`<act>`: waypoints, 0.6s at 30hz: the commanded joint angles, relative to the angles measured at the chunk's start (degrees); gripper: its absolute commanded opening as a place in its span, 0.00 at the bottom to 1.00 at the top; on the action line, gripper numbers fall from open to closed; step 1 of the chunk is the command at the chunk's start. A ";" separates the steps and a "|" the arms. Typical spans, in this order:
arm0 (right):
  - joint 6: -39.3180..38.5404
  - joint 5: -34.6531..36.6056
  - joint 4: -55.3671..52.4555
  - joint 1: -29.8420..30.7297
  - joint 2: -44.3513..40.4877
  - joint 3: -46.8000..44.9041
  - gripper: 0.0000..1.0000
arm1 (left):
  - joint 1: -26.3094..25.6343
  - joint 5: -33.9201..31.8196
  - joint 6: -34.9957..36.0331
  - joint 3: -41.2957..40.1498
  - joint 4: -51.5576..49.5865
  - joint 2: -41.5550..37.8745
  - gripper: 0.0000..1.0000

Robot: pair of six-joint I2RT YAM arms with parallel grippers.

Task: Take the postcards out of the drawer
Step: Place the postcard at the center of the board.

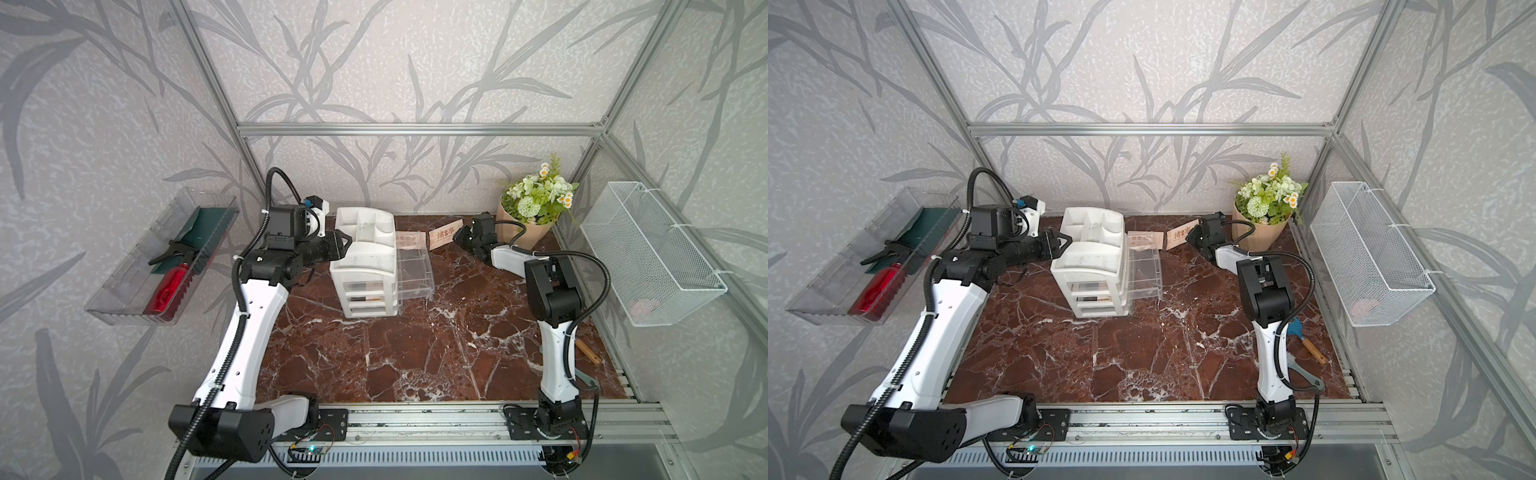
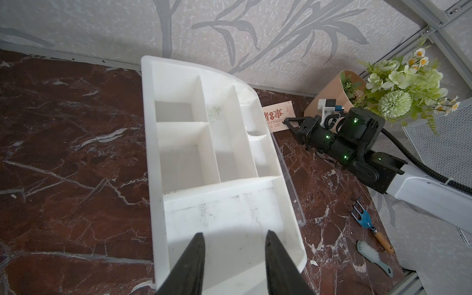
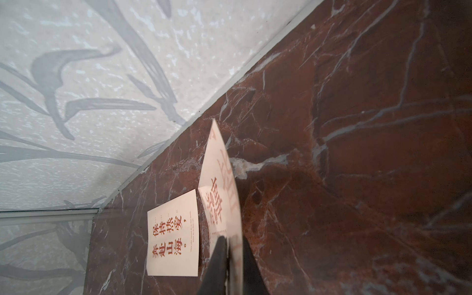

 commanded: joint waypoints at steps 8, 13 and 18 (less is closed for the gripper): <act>0.30 1.85 0.31 -0.16 0.68 1.04 0.21 | 0.51 0.97 1.18 -0.64 0.18 -1.63 0.39; 0.09 2.54 -0.75 -0.38 0.55 1.22 0.27 | 0.57 0.97 1.29 -0.62 0.12 -1.59 0.39; -0.12 2.81 -1.54 -0.68 0.38 1.33 0.34 | 0.69 0.90 1.30 -0.68 0.12 -1.59 0.40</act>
